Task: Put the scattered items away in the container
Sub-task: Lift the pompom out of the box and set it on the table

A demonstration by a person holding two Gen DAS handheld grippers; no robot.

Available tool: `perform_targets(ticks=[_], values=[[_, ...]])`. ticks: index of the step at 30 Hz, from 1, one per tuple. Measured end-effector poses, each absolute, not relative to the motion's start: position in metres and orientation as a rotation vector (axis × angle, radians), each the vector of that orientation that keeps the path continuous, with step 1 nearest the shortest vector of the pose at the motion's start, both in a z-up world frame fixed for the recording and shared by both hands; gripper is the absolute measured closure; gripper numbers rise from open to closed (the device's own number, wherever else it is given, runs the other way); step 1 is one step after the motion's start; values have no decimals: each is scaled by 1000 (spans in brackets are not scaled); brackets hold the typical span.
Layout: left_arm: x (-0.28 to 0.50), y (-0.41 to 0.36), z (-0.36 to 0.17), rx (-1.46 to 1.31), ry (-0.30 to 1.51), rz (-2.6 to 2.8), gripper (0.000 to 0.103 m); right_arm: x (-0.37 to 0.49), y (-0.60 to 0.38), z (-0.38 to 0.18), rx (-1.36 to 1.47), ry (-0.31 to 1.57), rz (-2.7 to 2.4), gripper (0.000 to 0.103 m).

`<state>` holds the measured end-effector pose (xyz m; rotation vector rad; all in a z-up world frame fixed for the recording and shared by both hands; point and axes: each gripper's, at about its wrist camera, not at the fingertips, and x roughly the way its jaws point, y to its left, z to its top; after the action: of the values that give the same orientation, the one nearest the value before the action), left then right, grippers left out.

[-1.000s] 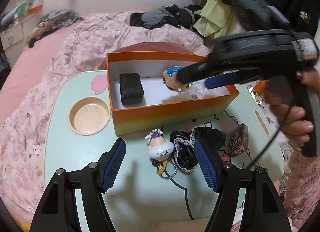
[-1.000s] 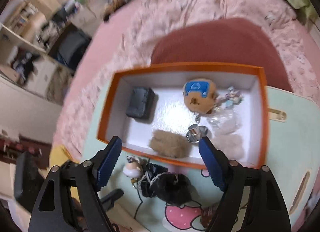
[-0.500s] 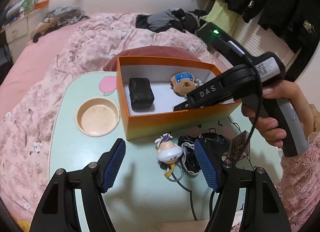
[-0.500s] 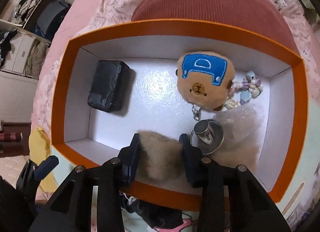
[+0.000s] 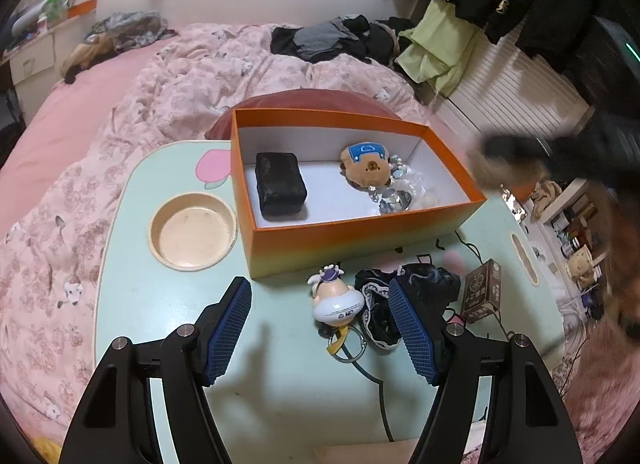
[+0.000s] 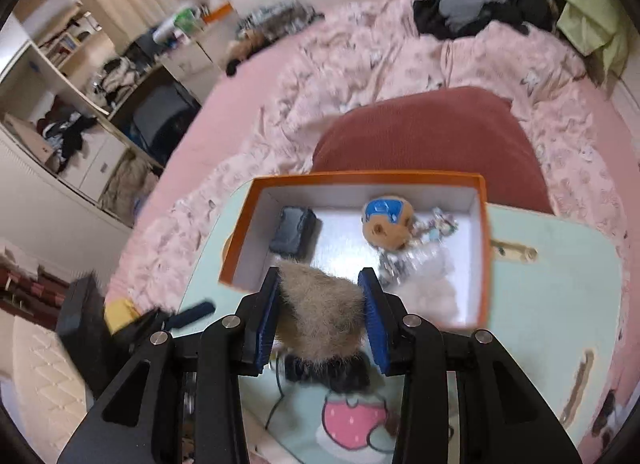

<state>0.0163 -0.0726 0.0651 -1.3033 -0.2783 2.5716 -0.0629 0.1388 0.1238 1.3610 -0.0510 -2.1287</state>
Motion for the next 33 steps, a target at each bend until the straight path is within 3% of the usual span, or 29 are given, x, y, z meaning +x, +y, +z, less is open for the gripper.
perform_targets(ticks=[9, 15, 24, 29, 33], values=[[15, -66, 62, -1319, -263, 2557, 32, 5, 148, 36, 1375, -34, -2183, 63], [15, -64, 60, -1329, -259, 2549, 32, 19, 144, 33, 1251, 28, -2281, 61], [14, -61, 58, -1329, -273, 2541, 32, 51, 188, 66, 832, -251, -2457, 26], [12, -58, 59, -1326, -278, 2540, 32, 54, 227, 62, 817, -407, -2589, 26], [7, -55, 68, -1296, -308, 2550, 32, 54, 243, 47, 926, -353, -2661, 26]])
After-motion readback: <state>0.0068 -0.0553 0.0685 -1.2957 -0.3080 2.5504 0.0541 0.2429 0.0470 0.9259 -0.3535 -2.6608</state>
